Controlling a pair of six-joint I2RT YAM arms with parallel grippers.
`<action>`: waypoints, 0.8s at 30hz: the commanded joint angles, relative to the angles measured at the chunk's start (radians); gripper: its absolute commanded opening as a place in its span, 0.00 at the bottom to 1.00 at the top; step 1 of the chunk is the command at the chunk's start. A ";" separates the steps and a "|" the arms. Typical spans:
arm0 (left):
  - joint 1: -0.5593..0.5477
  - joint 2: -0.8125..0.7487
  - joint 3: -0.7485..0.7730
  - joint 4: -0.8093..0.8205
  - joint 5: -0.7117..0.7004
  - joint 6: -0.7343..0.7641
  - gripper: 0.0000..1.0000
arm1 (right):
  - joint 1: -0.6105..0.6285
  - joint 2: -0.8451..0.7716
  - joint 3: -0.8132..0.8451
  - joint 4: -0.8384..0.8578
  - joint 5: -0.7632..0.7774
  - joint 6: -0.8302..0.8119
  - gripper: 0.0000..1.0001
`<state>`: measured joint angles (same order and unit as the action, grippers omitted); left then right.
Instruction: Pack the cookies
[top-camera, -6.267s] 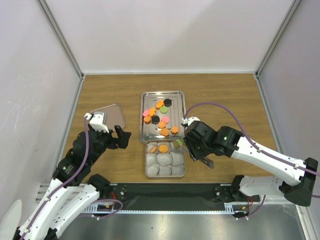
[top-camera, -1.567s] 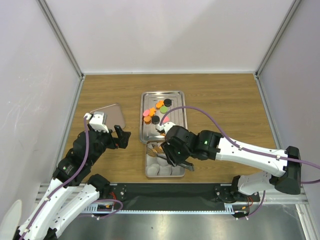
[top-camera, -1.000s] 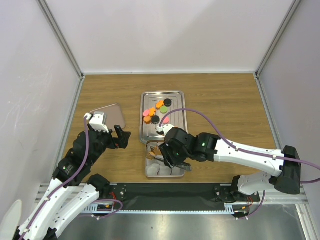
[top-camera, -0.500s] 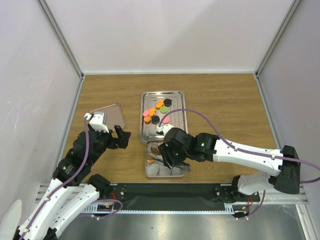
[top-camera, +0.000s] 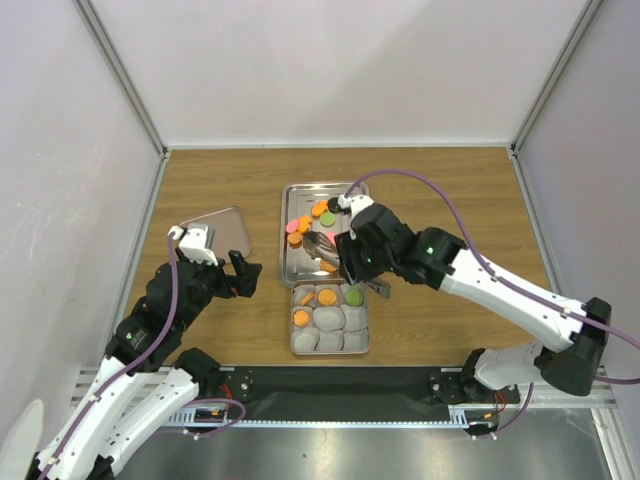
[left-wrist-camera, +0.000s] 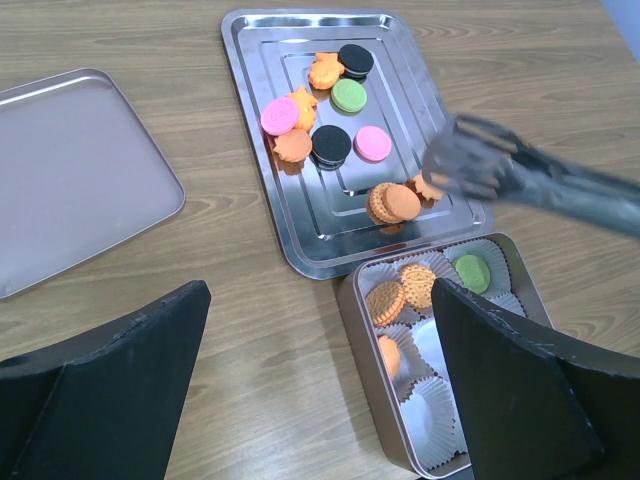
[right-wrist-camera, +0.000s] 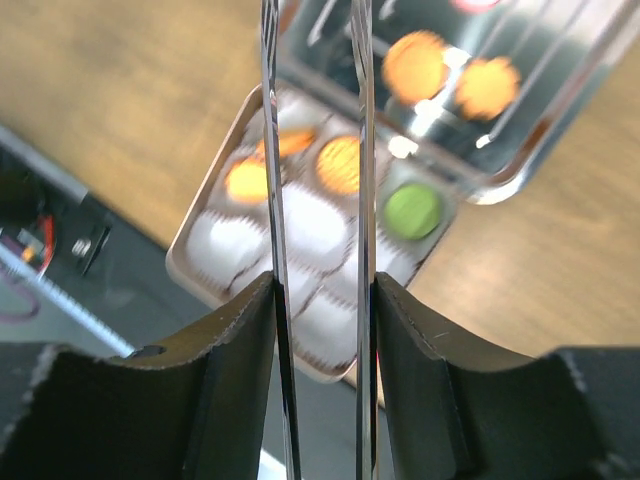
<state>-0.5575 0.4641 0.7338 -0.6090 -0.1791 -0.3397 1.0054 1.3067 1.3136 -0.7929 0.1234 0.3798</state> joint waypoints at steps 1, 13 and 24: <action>-0.009 0.004 0.001 0.022 -0.003 -0.005 1.00 | -0.062 0.092 0.049 0.044 -0.017 -0.070 0.47; -0.009 0.010 0.001 0.017 -0.013 -0.007 1.00 | -0.134 0.450 0.239 0.061 0.019 -0.148 0.50; -0.012 0.010 0.001 0.017 -0.011 -0.005 1.00 | -0.133 0.532 0.303 0.050 0.076 -0.168 0.52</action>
<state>-0.5602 0.4706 0.7338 -0.6090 -0.1806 -0.3397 0.8726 1.8194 1.5654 -0.7494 0.1577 0.2356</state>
